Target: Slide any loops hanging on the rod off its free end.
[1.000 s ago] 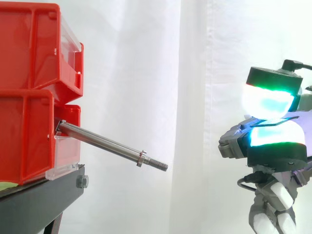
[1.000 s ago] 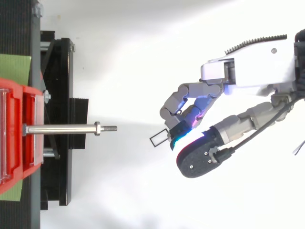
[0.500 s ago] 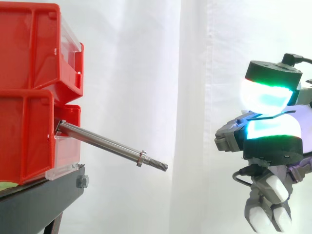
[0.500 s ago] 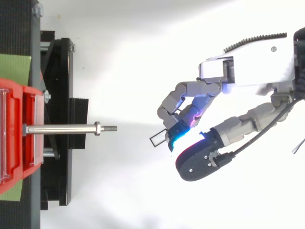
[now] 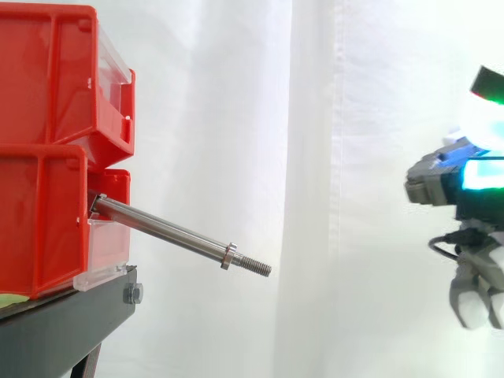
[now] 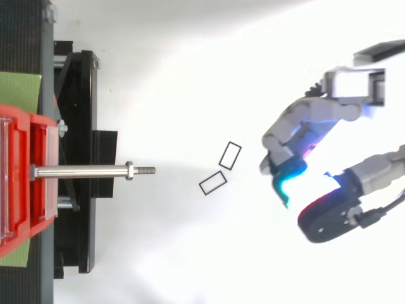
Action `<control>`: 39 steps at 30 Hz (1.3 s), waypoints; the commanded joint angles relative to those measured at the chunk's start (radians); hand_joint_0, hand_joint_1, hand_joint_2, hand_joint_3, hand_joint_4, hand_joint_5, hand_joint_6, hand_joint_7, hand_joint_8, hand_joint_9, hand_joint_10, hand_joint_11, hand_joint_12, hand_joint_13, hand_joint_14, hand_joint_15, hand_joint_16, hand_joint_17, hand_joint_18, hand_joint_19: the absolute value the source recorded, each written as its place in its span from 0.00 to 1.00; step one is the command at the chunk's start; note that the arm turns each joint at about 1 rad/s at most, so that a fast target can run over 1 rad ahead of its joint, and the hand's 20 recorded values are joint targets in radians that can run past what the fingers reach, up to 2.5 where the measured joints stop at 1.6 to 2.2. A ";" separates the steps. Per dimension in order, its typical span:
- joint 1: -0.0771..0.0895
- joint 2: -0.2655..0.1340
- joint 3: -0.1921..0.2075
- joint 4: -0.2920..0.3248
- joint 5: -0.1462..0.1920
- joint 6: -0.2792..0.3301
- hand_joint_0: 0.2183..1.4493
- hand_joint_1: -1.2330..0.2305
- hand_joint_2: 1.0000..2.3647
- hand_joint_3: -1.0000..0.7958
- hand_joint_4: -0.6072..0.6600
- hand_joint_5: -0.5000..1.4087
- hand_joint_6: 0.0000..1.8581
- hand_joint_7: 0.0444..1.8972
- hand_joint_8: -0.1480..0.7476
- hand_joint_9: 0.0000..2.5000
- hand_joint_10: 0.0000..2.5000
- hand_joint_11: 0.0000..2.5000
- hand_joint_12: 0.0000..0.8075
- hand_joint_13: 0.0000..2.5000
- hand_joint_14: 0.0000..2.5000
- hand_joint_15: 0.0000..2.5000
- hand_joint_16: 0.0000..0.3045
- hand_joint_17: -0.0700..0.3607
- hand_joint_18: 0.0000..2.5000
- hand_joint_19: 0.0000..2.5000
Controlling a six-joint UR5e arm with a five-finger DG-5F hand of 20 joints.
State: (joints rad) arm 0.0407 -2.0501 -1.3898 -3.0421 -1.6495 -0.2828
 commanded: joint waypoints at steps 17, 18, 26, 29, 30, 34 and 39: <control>0.042 0.027 -0.264 0.454 0.131 0.014 0.31 0.35 0.01 0.56 0.56 0.19 0.47 0.70 0.62 0.42 0.01 0.23 0.56 0.29 0.00 0.07 0.24 0.54 0.33 0.13; 0.045 0.019 -0.265 0.468 0.135 0.014 0.31 0.35 0.01 0.56 0.56 0.19 0.47 0.70 0.62 0.42 0.01 0.23 0.56 0.29 0.00 0.07 0.24 0.54 0.33 0.13; 0.056 0.019 -0.265 0.476 0.149 0.007 0.31 0.35 0.01 0.55 0.56 0.19 0.47 0.70 0.62 0.42 0.01 0.24 0.56 0.29 0.00 0.07 0.24 0.54 0.33 0.13; 0.060 0.019 -0.265 0.470 0.148 0.005 0.31 0.35 0.01 0.55 0.56 0.19 0.47 0.70 0.62 0.42 0.01 0.24 0.56 0.29 0.00 0.07 0.24 0.54 0.33 0.13; 0.060 0.019 -0.265 0.468 0.151 0.004 0.31 0.35 0.01 0.55 0.56 0.19 0.47 0.70 0.62 0.42 0.01 0.24 0.57 0.29 0.00 0.07 0.24 0.54 0.33 0.13; 0.060 0.019 -0.265 0.467 0.151 0.004 0.31 0.35 0.01 0.55 0.56 0.19 0.47 0.69 0.60 0.43 0.01 0.27 0.56 0.29 0.00 0.07 0.24 0.54 0.33 0.13; 0.059 0.019 -0.265 0.467 0.151 0.004 0.31 0.35 0.01 0.54 0.56 0.18 0.47 0.68 0.60 0.45 0.01 0.33 0.55 0.31 0.00 0.09 0.23 0.53 0.34 0.13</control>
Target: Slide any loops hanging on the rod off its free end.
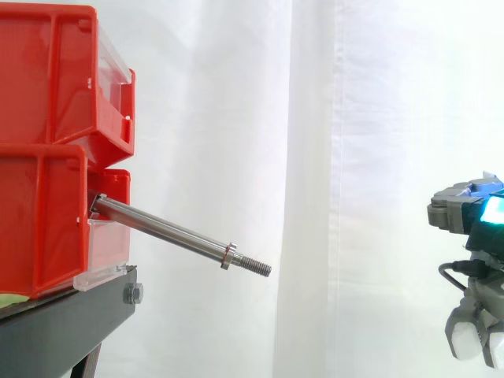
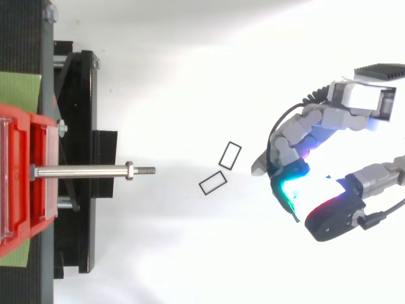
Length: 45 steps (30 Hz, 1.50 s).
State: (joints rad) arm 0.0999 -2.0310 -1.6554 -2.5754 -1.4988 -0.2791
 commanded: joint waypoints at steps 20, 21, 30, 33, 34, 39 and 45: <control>0.000 0.000 0.000 0.000 0.000 0.000 0.31 0.35 0.01 0.53 0.55 0.18 0.47 0.67 0.60 0.48 0.01 0.47 0.51 0.38 0.01 0.19 0.22 0.51 0.38 0.16; 0.000 0.000 0.000 0.000 0.000 0.000 0.31 0.35 0.01 0.53 0.55 0.18 0.47 0.67 0.60 0.48 0.01 0.47 0.51 0.38 0.01 0.19 0.22 0.51 0.38 0.16; 0.000 0.000 0.000 0.000 0.000 0.000 0.32 0.35 0.02 0.53 0.57 0.18 0.46 0.70 0.59 0.48 0.01 0.47 0.51 0.43 0.01 0.25 0.20 0.48 0.39 0.19; 0.000 0.000 0.000 0.000 0.000 0.000 0.31 0.36 0.02 0.54 0.57 0.18 0.46 0.69 0.57 0.47 0.01 0.46 0.49 0.41 0.01 0.25 0.19 0.47 0.37 0.20; 0.000 0.000 0.000 0.000 0.000 0.000 0.31 0.37 0.02 0.54 0.57 0.18 0.46 0.69 0.58 0.47 0.01 0.46 0.49 0.40 0.01 0.25 0.19 0.47 0.36 0.20; 0.000 0.000 0.000 0.000 0.000 0.000 0.31 0.37 0.02 0.54 0.56 0.18 0.47 0.67 0.57 0.47 0.01 0.45 0.48 0.40 0.01 0.24 0.19 0.47 0.36 0.20; 0.000 0.000 0.000 0.000 0.000 0.000 0.31 0.36 0.02 0.55 0.56 0.18 0.47 0.65 0.58 0.48 0.01 0.41 0.50 0.40 0.01 0.23 0.20 0.48 0.36 0.19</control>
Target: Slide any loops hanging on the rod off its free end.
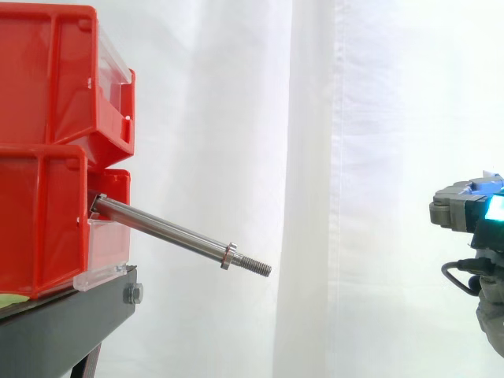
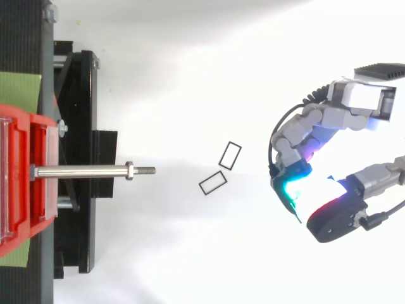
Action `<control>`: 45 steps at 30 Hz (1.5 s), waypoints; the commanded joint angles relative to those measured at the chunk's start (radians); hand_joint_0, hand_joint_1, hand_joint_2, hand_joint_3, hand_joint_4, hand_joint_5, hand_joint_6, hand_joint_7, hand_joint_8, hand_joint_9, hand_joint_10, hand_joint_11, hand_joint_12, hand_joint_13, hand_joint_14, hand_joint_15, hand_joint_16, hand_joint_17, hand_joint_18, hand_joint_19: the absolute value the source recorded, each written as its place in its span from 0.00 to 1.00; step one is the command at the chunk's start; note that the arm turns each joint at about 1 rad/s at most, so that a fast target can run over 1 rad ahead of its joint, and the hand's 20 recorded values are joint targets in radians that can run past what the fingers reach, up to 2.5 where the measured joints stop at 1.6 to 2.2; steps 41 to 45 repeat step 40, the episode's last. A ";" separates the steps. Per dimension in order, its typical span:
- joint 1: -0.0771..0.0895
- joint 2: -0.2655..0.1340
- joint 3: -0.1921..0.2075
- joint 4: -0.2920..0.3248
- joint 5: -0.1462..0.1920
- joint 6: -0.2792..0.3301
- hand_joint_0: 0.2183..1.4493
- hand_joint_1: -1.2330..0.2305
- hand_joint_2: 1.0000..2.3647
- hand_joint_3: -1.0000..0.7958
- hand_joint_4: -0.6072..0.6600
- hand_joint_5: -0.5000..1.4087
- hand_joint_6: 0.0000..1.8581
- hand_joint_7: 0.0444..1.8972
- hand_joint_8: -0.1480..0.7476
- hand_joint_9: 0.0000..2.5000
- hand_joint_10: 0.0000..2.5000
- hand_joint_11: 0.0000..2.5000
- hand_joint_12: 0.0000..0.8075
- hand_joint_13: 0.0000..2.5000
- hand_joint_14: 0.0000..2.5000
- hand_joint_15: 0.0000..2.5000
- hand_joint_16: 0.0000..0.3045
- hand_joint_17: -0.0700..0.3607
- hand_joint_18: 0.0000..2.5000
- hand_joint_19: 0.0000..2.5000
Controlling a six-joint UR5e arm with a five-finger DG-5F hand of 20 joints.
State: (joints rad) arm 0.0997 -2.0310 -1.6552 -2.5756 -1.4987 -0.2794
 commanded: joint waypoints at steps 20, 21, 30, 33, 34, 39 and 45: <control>0.000 0.000 0.000 0.000 0.000 0.000 0.31 0.37 0.02 0.54 0.56 0.18 0.47 0.63 0.59 0.49 0.01 0.40 0.50 0.40 0.01 0.22 0.20 0.49 0.36 0.19; 0.000 0.000 0.000 0.000 0.000 0.000 0.31 0.37 0.02 0.54 0.56 0.18 0.47 0.63 0.60 0.49 0.01 0.40 0.50 0.40 0.01 0.22 0.20 0.49 0.36 0.19; 0.000 0.000 0.000 0.000 0.000 -0.001 0.31 0.37 0.02 0.54 0.56 0.18 0.47 0.63 0.60 0.49 0.01 0.41 0.50 0.40 0.01 0.23 0.20 0.49 0.36 0.19; 0.000 0.000 0.000 -0.002 0.000 0.000 0.31 0.37 0.02 0.54 0.56 0.18 0.47 0.64 0.60 0.49 0.01 0.41 0.50 0.40 0.01 0.23 0.20 0.49 0.36 0.19; 0.000 0.000 0.000 -0.002 0.000 0.000 0.31 0.37 0.02 0.54 0.56 0.18 0.47 0.64 0.60 0.49 0.01 0.41 0.50 0.40 0.01 0.23 0.20 0.49 0.36 0.19; 0.000 0.000 0.000 -0.002 0.000 0.000 0.31 0.37 0.02 0.54 0.56 0.18 0.47 0.63 0.60 0.49 0.01 0.40 0.50 0.40 0.01 0.23 0.21 0.49 0.36 0.19; 0.000 0.000 0.000 -0.002 0.000 0.000 0.31 0.37 0.02 0.54 0.56 0.18 0.47 0.64 0.59 0.49 0.01 0.40 0.50 0.40 0.01 0.23 0.21 0.49 0.36 0.19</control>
